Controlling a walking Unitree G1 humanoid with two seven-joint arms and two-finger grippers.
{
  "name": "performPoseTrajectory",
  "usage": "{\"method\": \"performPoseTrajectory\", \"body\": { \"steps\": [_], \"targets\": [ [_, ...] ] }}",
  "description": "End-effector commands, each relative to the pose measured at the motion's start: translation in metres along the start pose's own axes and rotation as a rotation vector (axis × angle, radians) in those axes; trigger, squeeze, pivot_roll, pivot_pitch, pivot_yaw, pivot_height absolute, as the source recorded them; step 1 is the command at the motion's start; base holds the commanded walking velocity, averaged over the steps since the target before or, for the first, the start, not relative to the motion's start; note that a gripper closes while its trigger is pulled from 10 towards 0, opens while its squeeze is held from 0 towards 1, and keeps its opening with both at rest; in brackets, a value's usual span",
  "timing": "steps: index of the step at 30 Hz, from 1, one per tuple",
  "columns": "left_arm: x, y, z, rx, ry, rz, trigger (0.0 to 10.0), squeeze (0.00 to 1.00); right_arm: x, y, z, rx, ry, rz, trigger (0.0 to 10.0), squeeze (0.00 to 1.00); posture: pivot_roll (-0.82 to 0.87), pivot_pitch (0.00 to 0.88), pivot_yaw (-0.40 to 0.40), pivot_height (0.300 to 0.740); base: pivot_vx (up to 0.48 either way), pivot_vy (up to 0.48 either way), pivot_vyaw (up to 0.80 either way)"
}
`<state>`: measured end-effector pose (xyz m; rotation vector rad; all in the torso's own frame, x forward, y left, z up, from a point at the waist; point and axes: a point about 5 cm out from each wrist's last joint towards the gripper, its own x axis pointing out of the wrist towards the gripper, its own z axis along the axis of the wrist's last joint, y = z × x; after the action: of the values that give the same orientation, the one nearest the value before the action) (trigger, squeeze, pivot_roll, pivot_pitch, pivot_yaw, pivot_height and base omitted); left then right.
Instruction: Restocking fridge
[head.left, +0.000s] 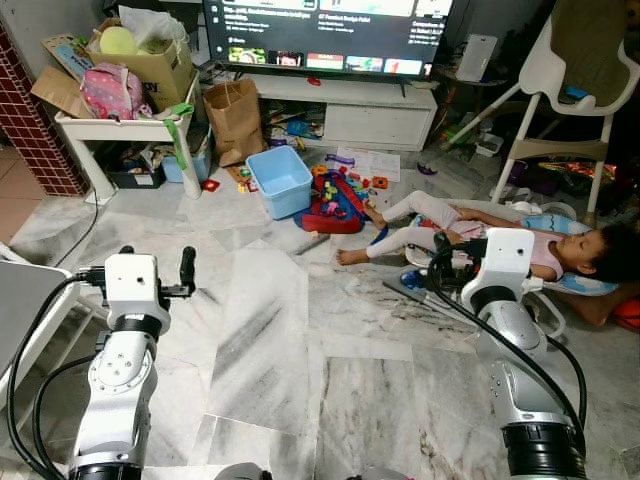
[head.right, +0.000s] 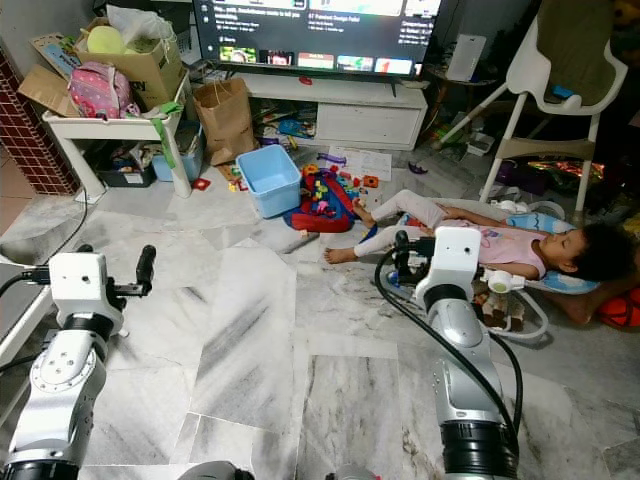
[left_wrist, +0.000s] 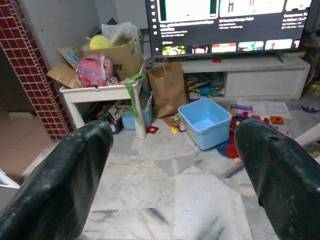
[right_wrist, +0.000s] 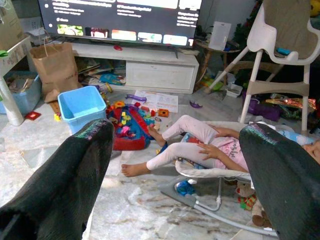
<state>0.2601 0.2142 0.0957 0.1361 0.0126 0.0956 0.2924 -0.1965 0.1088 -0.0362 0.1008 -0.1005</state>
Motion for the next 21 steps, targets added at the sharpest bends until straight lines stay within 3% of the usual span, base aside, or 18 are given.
{"method": "performPoseTrajectory", "body": {
  "steps": [1, 21],
  "targets": [
    [0.0128, -0.0282, 0.0435, -0.108, -0.039, -0.161, 10.0, 0.0, 0.0053, 0.0233, 0.0488, 0.102, -0.111, 0.189, 10.0, 0.0, 0.04, 0.0, -0.021, 0.74, 0.0, 0.0, 0.0],
    [0.0128, -0.0282, 0.0435, -0.108, -0.039, -0.161, 10.0, 0.0, 0.0053, 0.0233, 0.0488, 0.102, -0.111, 0.189, 10.0, 0.0, 0.04, 0.0, -0.021, 0.74, 0.0, 0.0, 0.0]
  ]
}}
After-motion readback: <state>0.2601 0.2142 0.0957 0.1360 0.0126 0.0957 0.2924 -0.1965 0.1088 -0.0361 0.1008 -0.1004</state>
